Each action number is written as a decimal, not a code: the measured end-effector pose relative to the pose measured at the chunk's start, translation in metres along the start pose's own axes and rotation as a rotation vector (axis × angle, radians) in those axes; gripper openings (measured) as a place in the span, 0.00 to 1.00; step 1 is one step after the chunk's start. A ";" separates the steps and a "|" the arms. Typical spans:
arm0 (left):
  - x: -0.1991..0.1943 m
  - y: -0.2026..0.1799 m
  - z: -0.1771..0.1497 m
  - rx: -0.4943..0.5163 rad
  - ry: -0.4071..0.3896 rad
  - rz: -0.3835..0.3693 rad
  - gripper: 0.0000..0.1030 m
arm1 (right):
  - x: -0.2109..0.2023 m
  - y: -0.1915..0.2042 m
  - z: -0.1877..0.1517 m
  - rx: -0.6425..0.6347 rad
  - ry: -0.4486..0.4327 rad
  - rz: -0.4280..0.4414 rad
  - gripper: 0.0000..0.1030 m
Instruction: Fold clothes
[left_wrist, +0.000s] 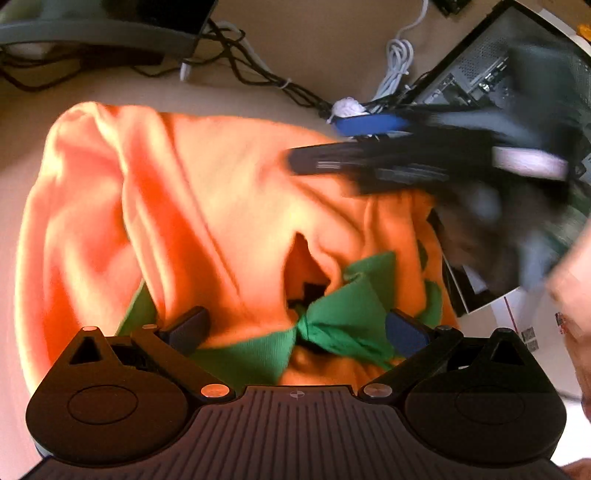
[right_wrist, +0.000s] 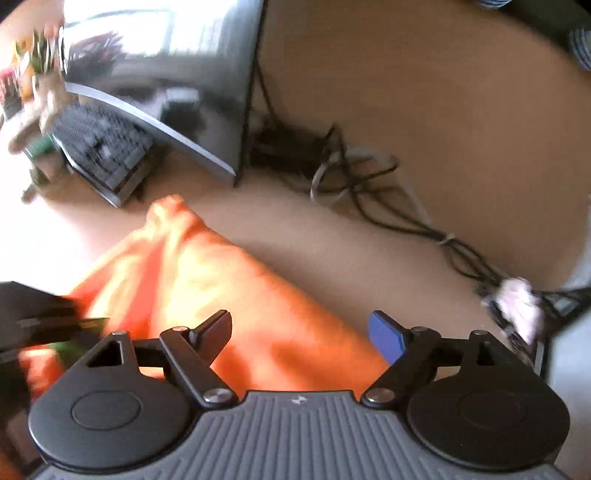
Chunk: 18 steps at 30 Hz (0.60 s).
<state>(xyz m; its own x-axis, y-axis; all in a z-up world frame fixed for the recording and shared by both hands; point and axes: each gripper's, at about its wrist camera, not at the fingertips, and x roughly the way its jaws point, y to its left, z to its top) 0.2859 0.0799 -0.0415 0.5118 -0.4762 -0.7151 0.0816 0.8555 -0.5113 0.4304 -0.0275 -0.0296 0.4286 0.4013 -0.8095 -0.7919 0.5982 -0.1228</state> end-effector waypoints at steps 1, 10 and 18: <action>-0.005 0.000 -0.001 -0.013 -0.009 -0.007 1.00 | 0.012 -0.002 0.002 -0.006 0.025 0.015 0.80; -0.005 0.015 -0.017 -0.093 0.022 -0.065 1.00 | 0.006 0.014 0.003 -0.009 0.028 0.156 0.22; -0.012 0.021 -0.015 -0.036 0.043 -0.085 1.00 | -0.086 0.055 -0.068 -0.038 -0.061 0.173 0.22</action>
<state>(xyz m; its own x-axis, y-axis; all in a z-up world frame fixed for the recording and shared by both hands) 0.2686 0.1006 -0.0503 0.4673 -0.5555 -0.6878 0.0918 0.8042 -0.5872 0.3198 -0.0763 -0.0059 0.3094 0.5374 -0.7845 -0.8713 0.4907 -0.0075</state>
